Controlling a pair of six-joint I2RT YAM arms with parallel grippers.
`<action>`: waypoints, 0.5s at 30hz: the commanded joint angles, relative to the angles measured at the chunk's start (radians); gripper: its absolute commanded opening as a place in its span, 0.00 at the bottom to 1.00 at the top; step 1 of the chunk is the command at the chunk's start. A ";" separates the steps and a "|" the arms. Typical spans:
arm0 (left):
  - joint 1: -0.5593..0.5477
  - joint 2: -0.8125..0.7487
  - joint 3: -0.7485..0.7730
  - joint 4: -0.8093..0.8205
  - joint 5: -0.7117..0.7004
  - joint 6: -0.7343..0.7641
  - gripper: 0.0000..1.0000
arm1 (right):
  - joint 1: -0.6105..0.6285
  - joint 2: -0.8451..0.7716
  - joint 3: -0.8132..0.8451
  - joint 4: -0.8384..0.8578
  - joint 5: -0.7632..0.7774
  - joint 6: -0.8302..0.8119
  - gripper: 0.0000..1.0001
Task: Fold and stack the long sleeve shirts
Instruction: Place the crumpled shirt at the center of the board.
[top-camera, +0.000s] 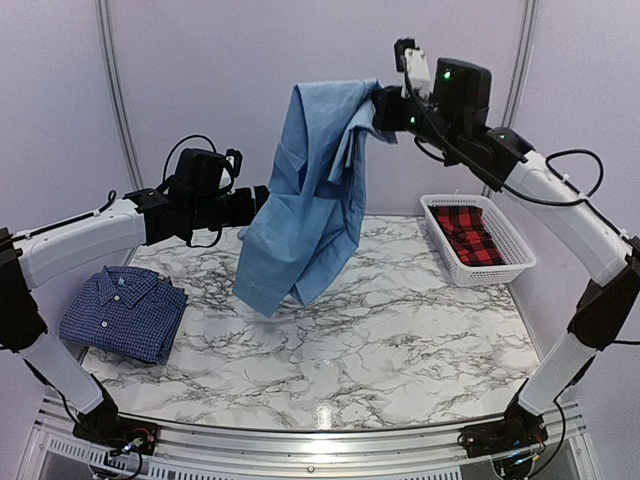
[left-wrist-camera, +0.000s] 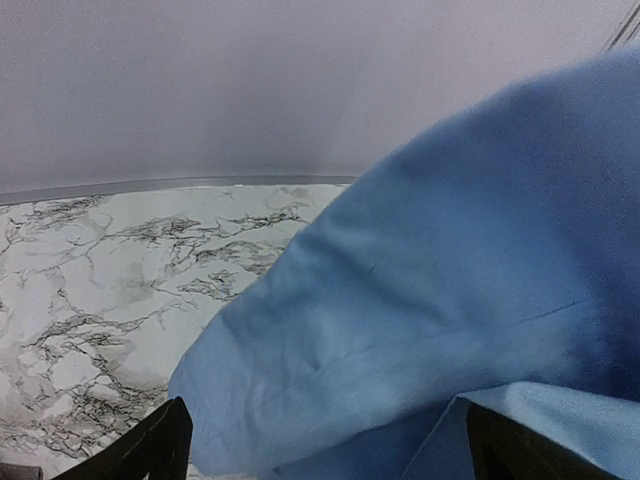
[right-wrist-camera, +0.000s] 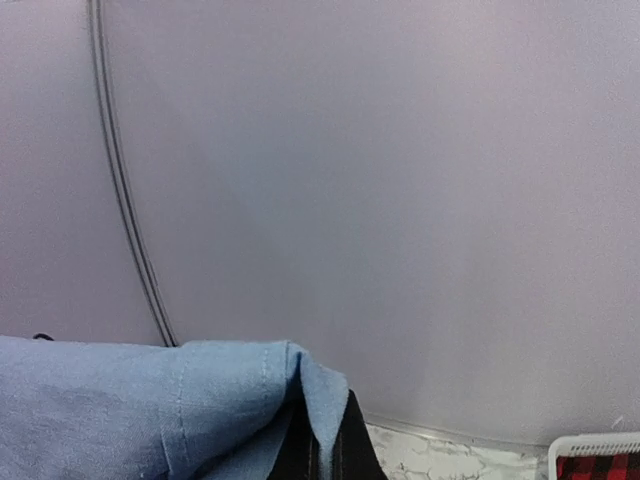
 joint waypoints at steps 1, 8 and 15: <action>0.006 -0.019 -0.028 -0.021 0.033 -0.004 0.99 | -0.137 0.022 -0.293 -0.107 -0.005 0.241 0.00; 0.014 -0.024 -0.100 -0.047 0.085 -0.006 0.99 | -0.191 -0.191 -0.873 -0.078 -0.067 0.296 0.58; 0.011 -0.045 -0.255 -0.034 0.149 -0.107 0.99 | -0.029 -0.304 -0.957 -0.013 -0.091 0.125 0.83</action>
